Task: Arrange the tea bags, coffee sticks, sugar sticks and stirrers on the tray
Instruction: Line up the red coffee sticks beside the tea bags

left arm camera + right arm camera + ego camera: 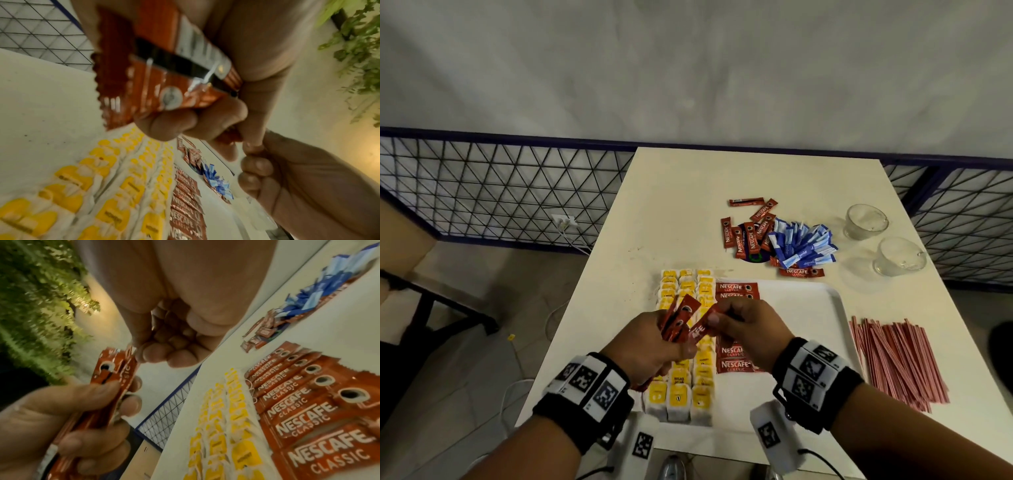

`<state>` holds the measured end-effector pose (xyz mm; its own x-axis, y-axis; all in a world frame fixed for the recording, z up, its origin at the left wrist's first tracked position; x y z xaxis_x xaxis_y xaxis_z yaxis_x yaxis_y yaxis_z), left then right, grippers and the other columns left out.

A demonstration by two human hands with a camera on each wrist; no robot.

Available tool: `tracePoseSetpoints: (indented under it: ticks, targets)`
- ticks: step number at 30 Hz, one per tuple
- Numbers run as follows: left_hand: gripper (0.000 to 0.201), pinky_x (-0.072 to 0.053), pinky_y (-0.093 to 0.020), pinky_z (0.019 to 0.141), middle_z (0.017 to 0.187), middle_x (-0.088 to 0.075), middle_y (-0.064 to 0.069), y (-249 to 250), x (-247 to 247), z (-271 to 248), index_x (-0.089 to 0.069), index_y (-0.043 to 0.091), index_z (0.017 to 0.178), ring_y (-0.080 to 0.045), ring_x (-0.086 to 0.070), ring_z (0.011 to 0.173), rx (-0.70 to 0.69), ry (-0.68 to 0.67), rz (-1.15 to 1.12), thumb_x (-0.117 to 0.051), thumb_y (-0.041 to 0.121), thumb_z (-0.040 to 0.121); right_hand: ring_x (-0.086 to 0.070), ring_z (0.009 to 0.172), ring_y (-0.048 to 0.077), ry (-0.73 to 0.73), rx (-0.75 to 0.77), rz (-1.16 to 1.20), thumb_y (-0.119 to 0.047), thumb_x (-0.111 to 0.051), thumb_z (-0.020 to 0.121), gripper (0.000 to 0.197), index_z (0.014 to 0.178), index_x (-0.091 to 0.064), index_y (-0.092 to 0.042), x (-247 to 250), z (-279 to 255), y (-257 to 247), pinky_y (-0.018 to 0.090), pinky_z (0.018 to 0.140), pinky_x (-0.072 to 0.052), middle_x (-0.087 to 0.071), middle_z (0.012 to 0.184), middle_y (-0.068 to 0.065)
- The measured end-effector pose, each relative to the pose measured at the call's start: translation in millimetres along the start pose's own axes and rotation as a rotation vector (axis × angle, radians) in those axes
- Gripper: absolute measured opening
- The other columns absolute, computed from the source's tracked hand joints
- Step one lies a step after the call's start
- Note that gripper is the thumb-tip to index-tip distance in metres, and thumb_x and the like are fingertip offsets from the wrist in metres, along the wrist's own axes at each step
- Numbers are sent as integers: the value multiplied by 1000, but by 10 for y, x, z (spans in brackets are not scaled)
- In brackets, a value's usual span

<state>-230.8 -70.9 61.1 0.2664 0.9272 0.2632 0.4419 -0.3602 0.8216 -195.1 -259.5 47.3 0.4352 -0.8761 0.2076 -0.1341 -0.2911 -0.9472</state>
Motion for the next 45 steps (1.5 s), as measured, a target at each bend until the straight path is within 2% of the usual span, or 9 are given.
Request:
tracePoseSetpoints:
  ticks: [3,8,13,16,19,30,34,40,45]
  targets:
    - [12,-36,-24,43,74,-67,-20,-39,123,0,-62,3,91,-16,-42,42,17,70,-186,-70,4,83,-62,63,23,74,-54,193,-10,-61,91,11,81,-62,-13,2,-9,-34,36,63,-51,-71,70,4]
    - [3,-34,-25,46,64,-65,-12,-33,221,74,-62,1,87,-17,-41,41,-33,187,-264,-63,-1,86,-58,50,15,110,-77,112,-6,-58,92,10,83,-57,-10,-113,-33,-82,32,56,-49,-71,68,2]
    - [4,-35,-23,40,67,-65,-14,-14,266,60,-62,-2,92,-17,-40,39,-40,113,-307,-60,1,90,-54,48,16,186,-112,206,-6,-58,92,10,82,-59,-8,-138,-136,-99,27,51,-45,-69,68,4]
    - [5,-35,-24,45,66,-67,-12,-36,184,57,-64,-1,89,-19,-41,40,-59,86,-247,-60,1,90,-48,53,16,216,-119,93,-10,-63,89,7,83,-67,-10,-55,-194,-33,32,55,-44,-61,62,-2]
    - [7,-35,-24,47,66,-69,-10,-50,43,66,-66,5,83,-19,-40,43,-53,96,-159,-62,5,90,-48,54,20,231,-166,56,-12,-66,87,6,83,-70,-11,135,-259,137,35,57,-44,-60,65,7]
    - [5,-37,-25,44,67,-69,-9,-336,-214,-176,-64,7,86,-16,-40,39,49,167,-98,-64,10,89,-51,49,13,78,-577,-302,-21,-73,81,7,79,-67,-18,461,-571,1101,22,46,-44,-64,70,2]
    - [3,-37,-25,44,66,-68,-8,-395,-238,-297,-64,5,89,-18,-41,42,68,183,-104,-64,8,89,-54,60,12,91,-571,-406,-33,-73,80,15,73,-63,-25,332,-431,1121,22,54,-44,-62,72,-3]
    - [3,-37,-22,41,69,-68,-10,-434,-147,-389,-64,4,90,-12,-43,39,71,229,-101,-64,6,88,-56,78,14,34,-554,-672,-43,-62,86,25,88,-66,-18,270,-378,1022,21,65,-40,-63,84,-3]
    - [5,-36,-22,41,67,-68,-10,-479,-102,-403,-63,3,92,-14,-41,39,72,227,-119,-64,6,88,-54,72,13,144,-406,-703,-45,-64,84,23,75,-53,-26,270,-415,950,25,63,-40,-57,76,-7]
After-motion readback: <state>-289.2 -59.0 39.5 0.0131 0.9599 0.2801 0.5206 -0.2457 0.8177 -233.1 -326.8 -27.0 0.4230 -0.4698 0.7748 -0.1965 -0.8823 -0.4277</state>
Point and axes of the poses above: each hand's wrist, its own z-axis towards the middle knuckle, its own x-axis out of the back of the hand, y = z × x, the point moved 1 cm from there along z, towards the middle knuckle
